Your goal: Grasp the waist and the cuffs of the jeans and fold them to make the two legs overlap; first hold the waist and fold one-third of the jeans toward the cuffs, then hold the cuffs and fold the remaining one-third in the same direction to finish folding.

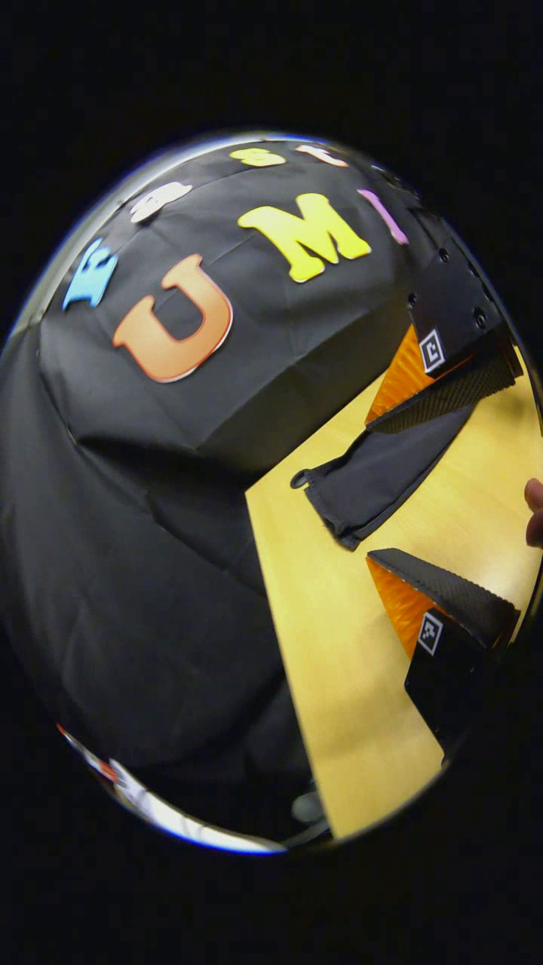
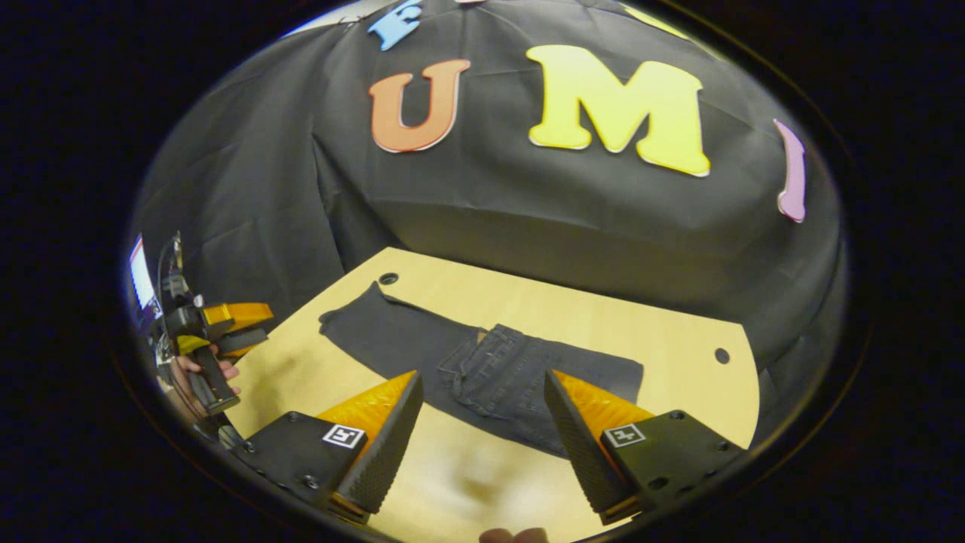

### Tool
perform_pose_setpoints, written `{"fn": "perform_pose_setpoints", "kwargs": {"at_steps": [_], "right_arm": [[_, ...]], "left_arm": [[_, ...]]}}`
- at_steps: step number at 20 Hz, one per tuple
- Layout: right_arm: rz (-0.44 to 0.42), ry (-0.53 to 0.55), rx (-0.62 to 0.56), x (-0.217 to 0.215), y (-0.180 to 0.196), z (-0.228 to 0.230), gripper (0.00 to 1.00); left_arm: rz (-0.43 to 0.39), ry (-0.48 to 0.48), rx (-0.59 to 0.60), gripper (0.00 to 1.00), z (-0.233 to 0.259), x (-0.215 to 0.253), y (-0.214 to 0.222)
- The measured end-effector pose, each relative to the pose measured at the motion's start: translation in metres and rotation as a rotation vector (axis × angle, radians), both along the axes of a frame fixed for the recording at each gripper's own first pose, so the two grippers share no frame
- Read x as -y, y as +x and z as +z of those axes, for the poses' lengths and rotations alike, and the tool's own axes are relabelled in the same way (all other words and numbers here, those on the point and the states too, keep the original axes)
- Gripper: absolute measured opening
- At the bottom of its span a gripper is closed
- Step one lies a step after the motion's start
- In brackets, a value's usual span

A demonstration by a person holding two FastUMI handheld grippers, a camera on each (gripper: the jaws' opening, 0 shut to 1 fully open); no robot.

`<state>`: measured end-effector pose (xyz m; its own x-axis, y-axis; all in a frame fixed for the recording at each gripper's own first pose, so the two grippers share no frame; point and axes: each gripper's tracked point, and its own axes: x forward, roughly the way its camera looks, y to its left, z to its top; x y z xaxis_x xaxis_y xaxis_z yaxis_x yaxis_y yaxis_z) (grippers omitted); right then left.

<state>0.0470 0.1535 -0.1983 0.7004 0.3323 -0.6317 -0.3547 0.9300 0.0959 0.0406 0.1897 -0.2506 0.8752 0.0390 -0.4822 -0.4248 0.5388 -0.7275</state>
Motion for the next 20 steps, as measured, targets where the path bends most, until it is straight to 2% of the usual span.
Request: {"fn": "perform_pose_setpoints", "kwargs": {"at_steps": [4,6,8,13,16,20], "right_arm": [[-0.095,-0.038,-0.046,0.060,0.000,-0.006,0.99],[-0.142,-0.028,-0.077,0.083,-0.005,-0.010,0.99],[-0.185,-0.042,-0.099,0.106,-0.009,-0.017,0.99],[-0.296,-0.042,-0.120,0.144,-0.007,-0.018,0.99],[-0.333,-0.010,-0.138,0.148,-0.007,-0.017,1.00],[-0.331,-0.024,-0.142,0.153,-0.008,-0.020,0.99]], "left_arm": [[0.089,-0.364,-0.023,0.99,-0.038,-0.001,0.026],[0.135,-0.437,-0.051,0.98,-0.058,-0.009,0.041],[0.156,-0.461,-0.068,0.98,-0.072,-0.009,0.052],[0.151,-0.464,-0.080,0.98,-0.076,-0.008,0.088],[0.134,-0.437,-0.069,0.98,-0.077,-0.005,0.103],[0.133,-0.428,-0.022,0.95,-0.083,-0.005,0.118]]}}
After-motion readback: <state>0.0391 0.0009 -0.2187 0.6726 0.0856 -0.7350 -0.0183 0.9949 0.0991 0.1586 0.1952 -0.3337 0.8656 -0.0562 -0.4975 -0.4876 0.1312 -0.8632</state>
